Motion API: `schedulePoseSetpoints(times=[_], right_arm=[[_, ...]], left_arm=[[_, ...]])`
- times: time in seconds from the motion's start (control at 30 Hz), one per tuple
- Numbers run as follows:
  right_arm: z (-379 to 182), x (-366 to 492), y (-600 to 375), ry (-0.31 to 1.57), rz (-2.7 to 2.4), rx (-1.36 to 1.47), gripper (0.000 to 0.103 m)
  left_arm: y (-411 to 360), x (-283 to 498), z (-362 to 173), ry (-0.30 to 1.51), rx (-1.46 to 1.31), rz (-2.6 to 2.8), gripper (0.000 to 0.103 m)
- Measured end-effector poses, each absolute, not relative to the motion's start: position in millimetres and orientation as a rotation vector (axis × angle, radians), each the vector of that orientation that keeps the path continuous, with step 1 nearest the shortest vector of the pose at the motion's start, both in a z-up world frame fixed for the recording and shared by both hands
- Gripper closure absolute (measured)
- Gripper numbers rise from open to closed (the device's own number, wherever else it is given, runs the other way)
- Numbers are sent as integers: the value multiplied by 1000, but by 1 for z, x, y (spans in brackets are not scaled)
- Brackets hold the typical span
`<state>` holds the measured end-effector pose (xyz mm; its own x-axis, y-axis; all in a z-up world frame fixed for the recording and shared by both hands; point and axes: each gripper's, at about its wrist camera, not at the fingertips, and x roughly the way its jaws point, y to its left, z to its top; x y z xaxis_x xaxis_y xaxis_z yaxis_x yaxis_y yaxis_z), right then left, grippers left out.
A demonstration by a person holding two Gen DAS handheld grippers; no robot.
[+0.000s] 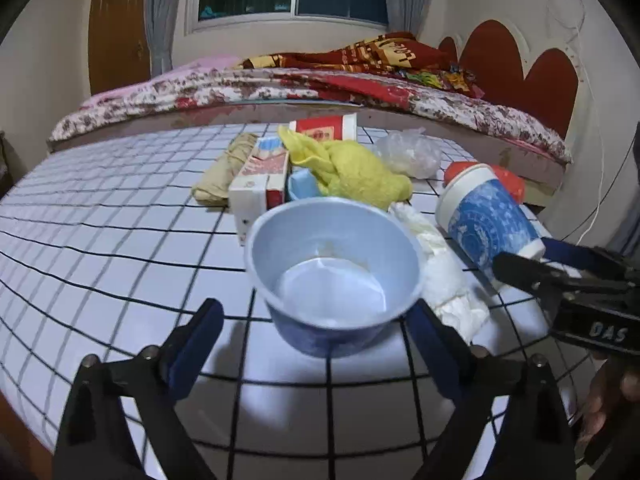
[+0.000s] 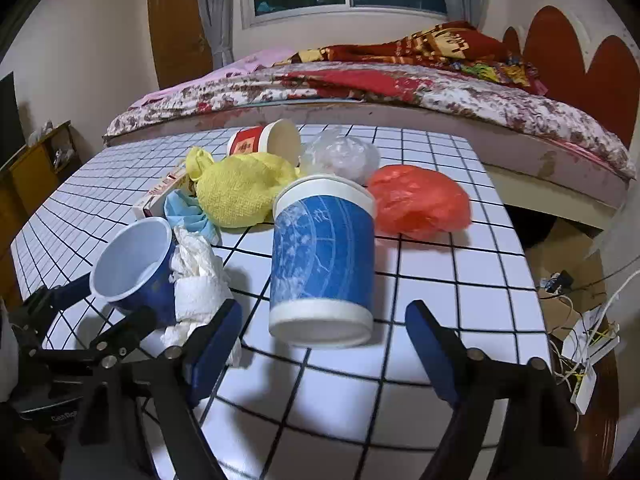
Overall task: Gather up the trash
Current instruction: 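Grasp the blue bowl with the left tool while the right tool grasps the blue paper cup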
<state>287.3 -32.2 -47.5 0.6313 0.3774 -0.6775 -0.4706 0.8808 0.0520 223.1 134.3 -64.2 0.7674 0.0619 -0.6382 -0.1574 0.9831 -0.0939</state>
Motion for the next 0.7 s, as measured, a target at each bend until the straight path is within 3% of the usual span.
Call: schedulePoseSetpoints(times=[0.1,0.13,0.7], right_arm=[[-52,293,-32,769,494,-115,38],[-54,294,-33,775,499,-107,45],[-26,236,-92,642,509,-144,47]], left_arm=[[135,228,-64,688,-163,102,20],[135,229,-64,688,-166,89,29],[124,188,-42,598,-150,91,31]])
